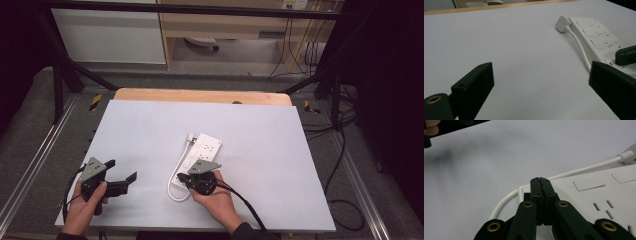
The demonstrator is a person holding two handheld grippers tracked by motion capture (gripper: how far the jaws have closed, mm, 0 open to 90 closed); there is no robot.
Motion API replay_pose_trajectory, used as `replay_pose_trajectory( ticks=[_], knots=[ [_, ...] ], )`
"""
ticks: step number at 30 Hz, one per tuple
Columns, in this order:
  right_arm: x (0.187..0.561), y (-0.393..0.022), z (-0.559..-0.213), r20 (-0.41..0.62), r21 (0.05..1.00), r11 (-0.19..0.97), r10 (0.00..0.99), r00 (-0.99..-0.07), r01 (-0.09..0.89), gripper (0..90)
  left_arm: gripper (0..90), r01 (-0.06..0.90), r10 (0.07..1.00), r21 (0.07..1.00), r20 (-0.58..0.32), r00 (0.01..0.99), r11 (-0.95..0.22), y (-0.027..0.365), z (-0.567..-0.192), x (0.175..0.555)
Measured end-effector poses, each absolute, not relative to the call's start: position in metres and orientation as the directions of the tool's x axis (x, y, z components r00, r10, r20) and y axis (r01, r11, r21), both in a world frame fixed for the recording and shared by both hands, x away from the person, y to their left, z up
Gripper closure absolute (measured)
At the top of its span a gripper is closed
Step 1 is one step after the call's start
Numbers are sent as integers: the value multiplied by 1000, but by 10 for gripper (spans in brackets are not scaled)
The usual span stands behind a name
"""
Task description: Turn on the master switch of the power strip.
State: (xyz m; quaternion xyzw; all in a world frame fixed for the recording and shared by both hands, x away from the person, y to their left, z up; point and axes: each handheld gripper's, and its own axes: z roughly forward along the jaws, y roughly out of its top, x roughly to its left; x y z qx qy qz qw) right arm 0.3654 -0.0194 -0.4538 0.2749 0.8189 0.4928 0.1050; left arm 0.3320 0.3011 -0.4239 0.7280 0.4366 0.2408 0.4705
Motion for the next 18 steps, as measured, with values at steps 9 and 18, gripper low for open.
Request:
replay_pose_trajectory(
  ticks=[9, 18],
  knots=[
    [365, -19, -454, 92, 863, 371, 554, -827, 344, 900, 61, 410, 863, 895, -59, 502, -177, 301, -424, 332],
    [365, -18, -454, 86, 860, 378, 556, -827, 344, 900, 61, 413, 862, 893, -60, 503, -178, 301, -425, 332]
  ],
)
